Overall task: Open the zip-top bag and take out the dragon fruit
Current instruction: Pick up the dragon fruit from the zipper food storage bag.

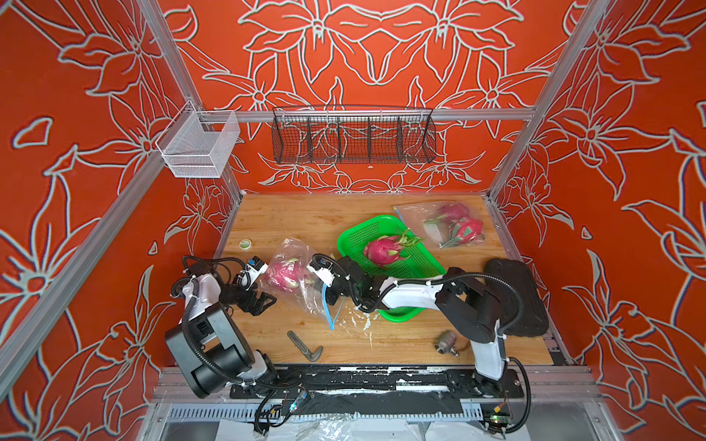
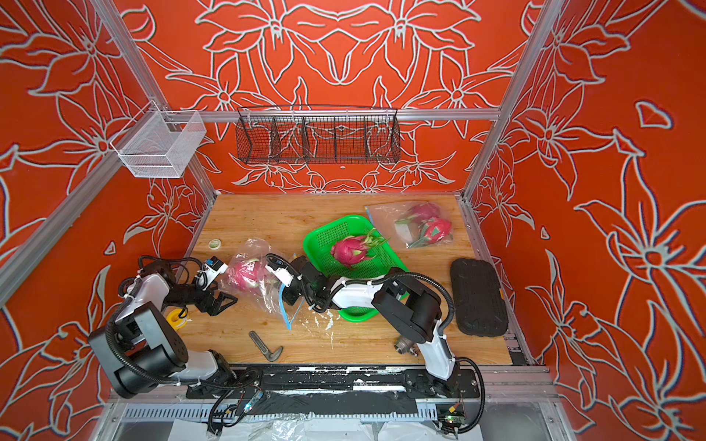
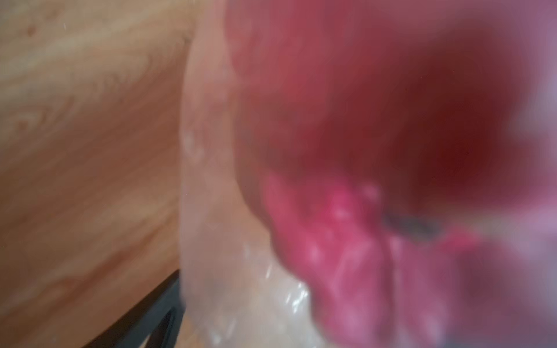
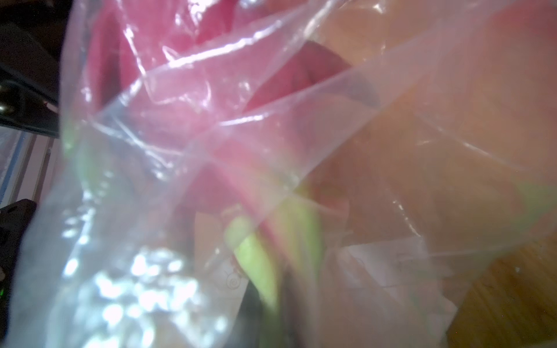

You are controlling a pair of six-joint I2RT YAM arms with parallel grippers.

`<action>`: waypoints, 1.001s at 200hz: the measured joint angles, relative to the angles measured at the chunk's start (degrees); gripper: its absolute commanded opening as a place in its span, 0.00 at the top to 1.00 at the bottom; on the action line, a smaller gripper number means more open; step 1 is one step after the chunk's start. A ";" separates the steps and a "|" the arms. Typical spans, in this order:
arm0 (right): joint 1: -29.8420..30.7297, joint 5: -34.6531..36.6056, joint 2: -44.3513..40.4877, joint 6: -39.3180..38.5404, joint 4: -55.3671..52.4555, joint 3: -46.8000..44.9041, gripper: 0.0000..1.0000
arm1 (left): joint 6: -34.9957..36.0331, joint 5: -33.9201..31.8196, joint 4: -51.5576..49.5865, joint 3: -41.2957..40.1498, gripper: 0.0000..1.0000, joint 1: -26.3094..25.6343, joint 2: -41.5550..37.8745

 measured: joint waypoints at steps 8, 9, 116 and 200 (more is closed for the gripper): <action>0.00 -0.09 0.00 0.20 0.28 -0.24 1.00 | -0.17 1.03 0.17 0.17 0.11 -0.48 -0.02; 0.00 -0.11 0.00 0.22 0.31 -0.28 1.00 | -0.17 1.14 0.17 0.20 0.13 -0.52 -0.02; -0.09 -1.38 -5.27 3.67 1.46 -4.57 1.00 | -5.57 -0.76 14.25 -2.64 1.00 -0.94 -3.45; 0.07 -5.90 -16.68 10.43 -8.11 -10.71 1.00 | -28.83 -20.79 39.28 -0.66 1.00 -6.23 1.11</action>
